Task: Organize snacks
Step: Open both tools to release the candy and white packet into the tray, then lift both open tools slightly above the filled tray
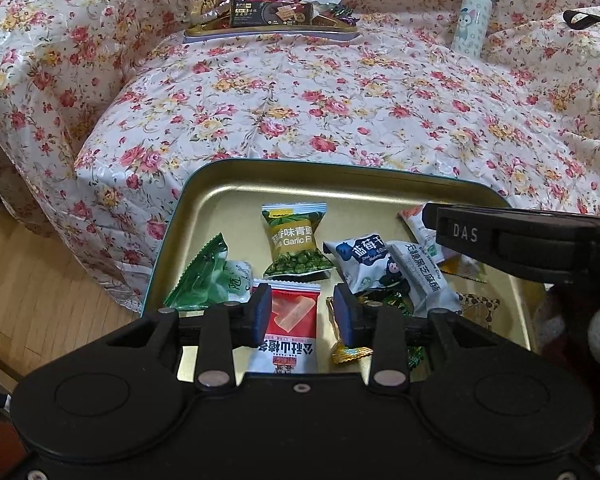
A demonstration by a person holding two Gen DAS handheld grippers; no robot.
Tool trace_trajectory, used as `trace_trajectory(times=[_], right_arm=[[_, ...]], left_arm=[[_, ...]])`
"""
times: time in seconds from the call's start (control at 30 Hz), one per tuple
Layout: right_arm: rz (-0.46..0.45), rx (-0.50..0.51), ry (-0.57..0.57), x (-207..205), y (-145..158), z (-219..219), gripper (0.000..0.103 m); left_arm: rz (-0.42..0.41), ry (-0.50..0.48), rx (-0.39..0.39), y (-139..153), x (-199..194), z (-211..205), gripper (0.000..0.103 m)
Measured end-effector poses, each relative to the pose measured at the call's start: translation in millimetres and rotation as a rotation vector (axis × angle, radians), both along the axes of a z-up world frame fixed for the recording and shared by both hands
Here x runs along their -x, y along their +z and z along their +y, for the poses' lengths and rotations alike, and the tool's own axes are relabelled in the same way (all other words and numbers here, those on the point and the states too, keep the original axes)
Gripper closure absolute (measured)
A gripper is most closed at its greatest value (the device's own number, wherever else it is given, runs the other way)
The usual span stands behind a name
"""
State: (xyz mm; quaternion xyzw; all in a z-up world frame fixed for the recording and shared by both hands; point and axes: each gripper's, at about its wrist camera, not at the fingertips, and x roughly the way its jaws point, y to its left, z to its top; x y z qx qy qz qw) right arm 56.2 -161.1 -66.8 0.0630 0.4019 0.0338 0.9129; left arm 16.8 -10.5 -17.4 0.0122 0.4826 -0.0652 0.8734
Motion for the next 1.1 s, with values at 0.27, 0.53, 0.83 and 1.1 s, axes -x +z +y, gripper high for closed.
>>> trace_trajectory(times=[0.27,0.53,0.83,1.1], right_arm=[[-0.02,-0.016,-0.008,11.3,7.0,-4.4,0.08],[-0.021,-0.035,-0.021,34.6,12.0,-13.5,0.072],[-0.028,-0.026,-0.029,65.5,19.3,-20.1,0.053],[-0.04,-0.024,-0.047,79.7,25.1,-19.5,0.036]], left_arm=[[-0.006,0.005,-0.001,0.9,0.4,1.2,0.059],[-0.022,0.016,0.002,3.9,1.7,3.4,0.059],[-0.039,0.015,-0.001,6.5,2.6,6.7,0.059],[-0.088,0.003,-0.071,10.6,8.2,7.1,0.058]])
